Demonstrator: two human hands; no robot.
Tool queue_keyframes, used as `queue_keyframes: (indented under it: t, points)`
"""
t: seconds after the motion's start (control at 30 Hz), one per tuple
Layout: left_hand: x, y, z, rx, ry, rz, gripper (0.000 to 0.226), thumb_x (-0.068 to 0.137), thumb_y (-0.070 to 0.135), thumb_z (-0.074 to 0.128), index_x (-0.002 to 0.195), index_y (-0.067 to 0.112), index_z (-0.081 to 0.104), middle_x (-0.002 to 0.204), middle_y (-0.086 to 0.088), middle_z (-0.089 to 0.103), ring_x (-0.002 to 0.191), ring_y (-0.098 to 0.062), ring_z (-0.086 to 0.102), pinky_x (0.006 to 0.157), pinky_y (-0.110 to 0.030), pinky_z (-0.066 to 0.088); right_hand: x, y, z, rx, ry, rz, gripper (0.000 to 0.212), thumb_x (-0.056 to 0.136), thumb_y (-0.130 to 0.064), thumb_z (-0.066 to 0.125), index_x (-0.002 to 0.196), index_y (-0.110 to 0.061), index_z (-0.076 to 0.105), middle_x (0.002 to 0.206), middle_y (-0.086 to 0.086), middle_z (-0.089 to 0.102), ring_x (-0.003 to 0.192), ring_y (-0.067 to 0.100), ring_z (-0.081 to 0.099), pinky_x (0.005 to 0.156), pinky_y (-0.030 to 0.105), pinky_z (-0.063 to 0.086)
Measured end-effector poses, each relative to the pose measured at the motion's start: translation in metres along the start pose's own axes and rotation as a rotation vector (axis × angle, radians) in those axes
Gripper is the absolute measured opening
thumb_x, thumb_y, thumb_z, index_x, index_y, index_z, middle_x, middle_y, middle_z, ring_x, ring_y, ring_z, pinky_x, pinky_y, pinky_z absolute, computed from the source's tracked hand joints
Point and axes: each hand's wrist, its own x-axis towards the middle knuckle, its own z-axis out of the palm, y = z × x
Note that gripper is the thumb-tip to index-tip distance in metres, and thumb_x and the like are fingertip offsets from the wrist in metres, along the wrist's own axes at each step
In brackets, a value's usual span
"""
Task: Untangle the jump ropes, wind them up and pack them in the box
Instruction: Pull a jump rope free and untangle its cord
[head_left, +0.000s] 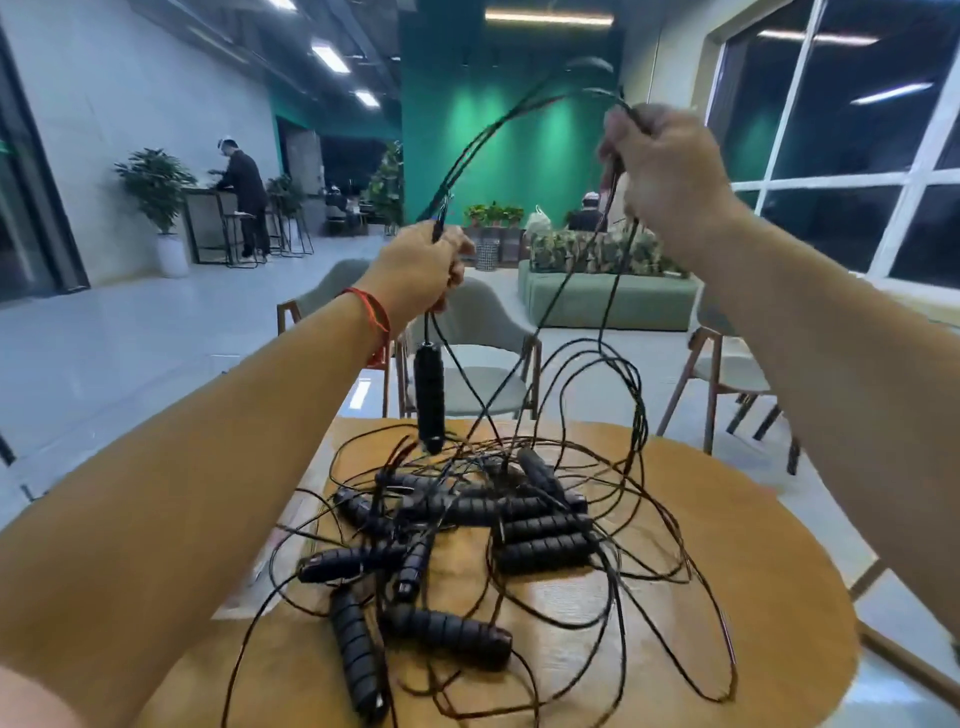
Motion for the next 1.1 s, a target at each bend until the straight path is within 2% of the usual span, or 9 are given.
queue_keyframes:
  t: [0.1, 0.17, 0.4, 0.63, 0.73, 0.8, 0.9, 0.97, 1.1]
  points:
    - [-0.001, -0.010, -0.008, 0.182, -0.048, 0.007, 0.024, 0.113, 0.027, 0.047, 0.108, 0.012, 0.066, 0.083, -0.003, 0.066, 0.069, -0.014, 0.063, 0.064, -0.029, 0.060, -0.002, -0.014, 0.003, -0.105, -0.187, 0.031, 0.033, 0.110, -0.032, 0.056, 0.109, -0.004, 0.074, 0.080, 0.008, 0.068, 0.055, 0.015, 0.049, 0.046, 0.027, 0.040]
    - [-0.002, -0.021, -0.015, 0.351, -0.077, 0.001, 0.016, 0.110, 0.027, 0.054, 0.103, 0.017, 0.065, 0.090, -0.004, 0.071, 0.079, -0.019, 0.068, 0.074, -0.035, 0.063, 0.001, -0.017, 0.006, -0.137, -0.150, 0.004, 0.032, 0.109, -0.032, 0.058, 0.108, -0.006, 0.076, 0.075, 0.005, 0.065, 0.052, 0.010, 0.048, 0.044, 0.023, 0.038]
    - [-0.008, -0.060, -0.027, 0.788, -0.062, 0.018, 0.016, 0.103, 0.032, 0.065, 0.105, 0.016, 0.065, 0.099, -0.007, 0.071, 0.089, -0.023, 0.067, 0.079, -0.038, 0.055, 0.007, -0.008, 0.006, -0.294, -0.201, 0.006, 0.027, 0.104, -0.036, 0.064, 0.101, -0.016, 0.082, 0.078, 0.006, 0.060, 0.046, 0.005, 0.040, 0.042, 0.018, 0.031]
    - [-0.011, -0.091, -0.058, 0.972, 0.007, -0.075, 0.012, 0.104, 0.024, 0.060, 0.102, 0.012, 0.058, 0.087, -0.007, 0.063, 0.078, -0.023, 0.059, 0.067, -0.036, 0.044, 0.004, 0.044, -0.022, -0.457, -0.246, 0.137, 0.031, 0.103, -0.042, 0.069, 0.111, -0.014, 0.077, 0.097, 0.012, 0.072, 0.071, 0.018, 0.054, 0.068, 0.032, 0.044]
    - [-0.013, -0.108, -0.071, 1.148, -0.066, -0.172, 0.025, 0.098, 0.031, 0.067, 0.109, 0.009, 0.062, 0.095, -0.012, 0.067, 0.088, -0.031, 0.064, 0.078, -0.042, 0.056, -0.001, 0.061, -0.034, -0.504, -0.257, 0.174, 0.033, 0.100, -0.046, 0.070, 0.108, -0.015, 0.077, 0.095, 0.011, 0.072, 0.077, 0.023, 0.060, 0.078, 0.035, 0.050]
    - [-0.014, -0.119, -0.071, 1.267, -0.136, -0.191, 0.027, 0.093, 0.034, 0.073, 0.107, 0.012, 0.067, 0.098, -0.010, 0.069, 0.091, -0.030, 0.066, 0.086, -0.044, 0.059, -0.004, 0.065, -0.036, -0.567, -0.343, 0.199, 0.028, 0.099, -0.050, 0.071, 0.107, -0.024, 0.076, 0.096, 0.005, 0.073, 0.085, 0.025, 0.064, 0.086, 0.038, 0.053]
    - [-0.020, -0.123, -0.057, 1.336, -0.186, -0.117, 0.013, 0.096, 0.019, 0.065, 0.105, 0.011, 0.069, 0.104, -0.010, 0.068, 0.097, -0.029, 0.064, 0.093, -0.043, 0.057, -0.015, 0.067, -0.032, -0.487, -0.619, 0.265, 0.018, 0.100, -0.043, 0.073, 0.101, -0.026, 0.079, 0.088, 0.006, 0.073, 0.072, 0.021, 0.059, 0.069, 0.036, 0.052]
    - [-0.022, -0.123, -0.046, 1.312, -0.190, -0.066, 0.002, 0.098, 0.017, 0.061, 0.098, 0.016, 0.063, 0.104, -0.010, 0.067, 0.095, -0.027, 0.059, 0.088, -0.039, 0.052, -0.023, 0.069, -0.029, -0.473, -0.782, 0.286, 0.017, 0.101, -0.041, 0.072, 0.101, -0.025, 0.079, 0.087, 0.007, 0.072, 0.072, 0.020, 0.058, 0.066, 0.036, 0.051]
    - [-0.031, -0.120, -0.028, 1.176, -0.265, -0.084, 0.014, 0.097, 0.028, 0.065, 0.087, 0.019, 0.062, 0.095, -0.005, 0.066, 0.088, -0.024, 0.060, 0.076, -0.034, 0.046, -0.036, 0.073, -0.018, -0.543, -0.884, 0.250, 0.025, 0.098, -0.045, 0.074, 0.100, -0.020, 0.077, 0.090, 0.005, 0.076, 0.075, 0.017, 0.063, 0.071, 0.034, 0.053]
